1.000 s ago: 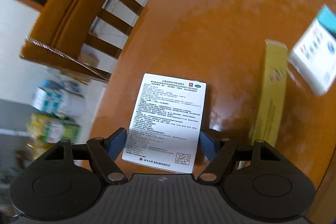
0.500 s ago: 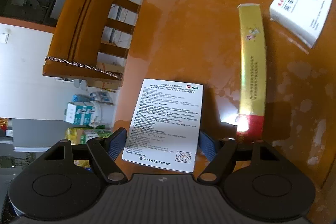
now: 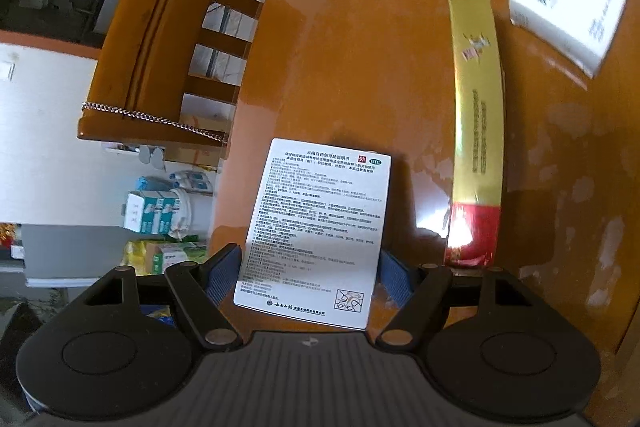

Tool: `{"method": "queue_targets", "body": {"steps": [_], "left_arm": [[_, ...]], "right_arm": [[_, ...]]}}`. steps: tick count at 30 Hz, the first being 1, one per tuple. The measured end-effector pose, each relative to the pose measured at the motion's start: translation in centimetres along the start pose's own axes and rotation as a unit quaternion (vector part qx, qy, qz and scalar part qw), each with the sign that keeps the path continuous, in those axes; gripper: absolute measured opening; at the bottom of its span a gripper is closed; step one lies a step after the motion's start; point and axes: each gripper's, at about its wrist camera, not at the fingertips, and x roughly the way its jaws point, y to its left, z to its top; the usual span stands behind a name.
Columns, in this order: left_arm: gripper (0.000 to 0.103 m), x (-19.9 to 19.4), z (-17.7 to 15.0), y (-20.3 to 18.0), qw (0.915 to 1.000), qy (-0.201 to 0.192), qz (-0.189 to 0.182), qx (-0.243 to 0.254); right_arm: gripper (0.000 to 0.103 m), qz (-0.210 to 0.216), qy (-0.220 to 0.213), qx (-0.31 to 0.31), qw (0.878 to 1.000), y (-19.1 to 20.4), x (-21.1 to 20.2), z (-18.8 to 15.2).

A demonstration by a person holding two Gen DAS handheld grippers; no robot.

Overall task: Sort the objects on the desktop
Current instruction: 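Carry the white box with the right gripper toward the cardboard box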

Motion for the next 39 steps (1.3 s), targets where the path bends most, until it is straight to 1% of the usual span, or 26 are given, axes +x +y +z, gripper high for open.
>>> {"method": "queue_targets", "body": {"steps": [4,8,10,15,19,23,25,27,33,35,39], "left_arm": [[0.103,2.6,0.0,0.4,0.9989,0.014,0.045,-0.003],[0.103,4.7,0.0,-0.5,0.9976,0.023,0.063,0.017],[0.103,4.8,-0.2,-0.6,0.9971,0.025,0.067,0.025],[0.103,4.9,-0.1,-0.1,0.9947,0.027,0.091,0.040],[0.103,5.9,0.7,-0.5,0.9960,0.019,0.073,0.048],[0.103,6.6,0.8,-1.5,0.9950,0.020,0.069,0.070],[0.103,6.5,0.8,-1.9,0.9955,0.016,0.055,0.076],[0.103,5.7,0.8,-2.1,0.9958,0.005,0.044,0.080],[0.103,6.2,1.7,-3.3,0.9954,-0.003,0.031,0.091],[0.103,6.3,1.9,-3.8,0.9950,-0.006,0.026,0.097],[0.103,6.6,2.1,-4.5,0.9952,-0.006,0.006,0.098]], "right_arm": [[0.079,0.017,-0.001,0.017,1.000,-0.5,0.3,-0.6],[0.079,0.021,-0.007,0.033,0.999,-1.2,0.1,-1.2],[0.078,0.030,-0.008,0.042,0.999,-1.7,-0.1,-1.3],[0.078,0.032,-0.014,0.045,0.998,-1.8,-0.4,-1.3],[0.078,0.034,-0.011,0.046,0.998,-1.9,-0.2,-1.6],[0.078,0.035,-0.010,0.045,0.998,-2.0,-0.1,-2.0],[0.079,0.034,-0.009,0.042,0.999,-2.0,-0.3,-2.0],[0.079,0.027,-0.009,0.039,0.999,-2.1,-0.5,-2.1],[0.080,0.008,-0.006,0.038,0.999,-2.2,-0.3,-2.6],[0.083,0.004,-0.009,0.039,0.999,-2.2,-0.6,-2.8],[0.084,-0.018,-0.022,0.033,0.999,-1.8,-1.5,-3.2]]}}
